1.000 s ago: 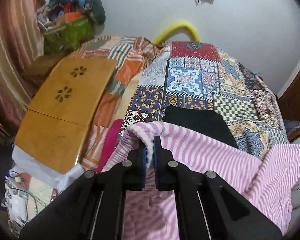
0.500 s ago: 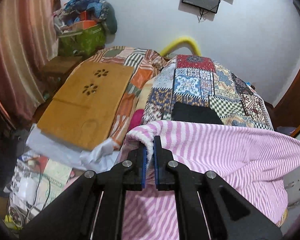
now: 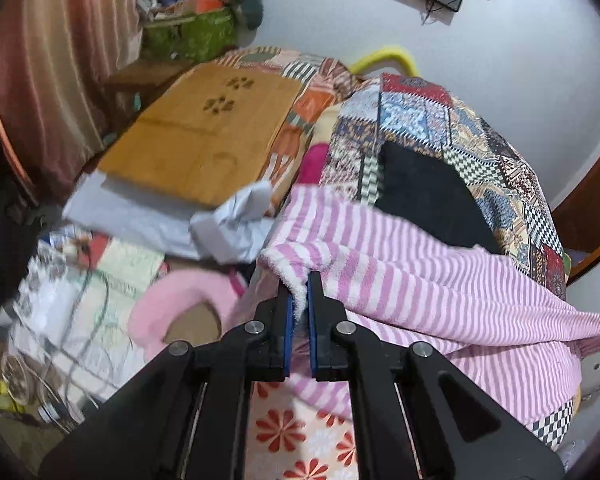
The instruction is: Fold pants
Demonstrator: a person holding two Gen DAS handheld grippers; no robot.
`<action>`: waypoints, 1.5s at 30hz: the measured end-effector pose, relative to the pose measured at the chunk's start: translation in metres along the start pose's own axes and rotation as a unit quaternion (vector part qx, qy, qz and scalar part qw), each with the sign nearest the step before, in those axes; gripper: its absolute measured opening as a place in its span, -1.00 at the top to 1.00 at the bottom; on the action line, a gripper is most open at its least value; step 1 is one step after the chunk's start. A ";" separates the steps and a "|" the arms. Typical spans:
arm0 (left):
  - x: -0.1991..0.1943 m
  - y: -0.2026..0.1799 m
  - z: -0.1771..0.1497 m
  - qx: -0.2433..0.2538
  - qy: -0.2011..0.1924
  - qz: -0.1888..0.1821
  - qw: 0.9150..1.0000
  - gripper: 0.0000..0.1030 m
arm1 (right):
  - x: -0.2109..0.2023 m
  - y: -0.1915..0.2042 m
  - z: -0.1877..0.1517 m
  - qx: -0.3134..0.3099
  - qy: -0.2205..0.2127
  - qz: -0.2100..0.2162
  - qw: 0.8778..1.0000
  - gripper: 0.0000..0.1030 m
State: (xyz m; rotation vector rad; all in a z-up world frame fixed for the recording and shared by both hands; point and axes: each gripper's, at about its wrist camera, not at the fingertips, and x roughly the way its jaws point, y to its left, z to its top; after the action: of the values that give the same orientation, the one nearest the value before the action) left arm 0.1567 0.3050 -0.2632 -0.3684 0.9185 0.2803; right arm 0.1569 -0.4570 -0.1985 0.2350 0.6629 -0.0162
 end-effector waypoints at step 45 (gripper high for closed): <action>0.042 -0.267 -0.077 0.274 0.065 -0.104 0.954 -0.11 | 0.037 0.200 -0.087 -0.220 0.128 0.175 0.951 0.21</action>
State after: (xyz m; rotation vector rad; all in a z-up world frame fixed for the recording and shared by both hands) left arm 0.2292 0.0346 -0.2888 0.0338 1.0363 -0.1982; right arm 0.1509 -0.2407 -0.2457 -0.0825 0.8553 0.5076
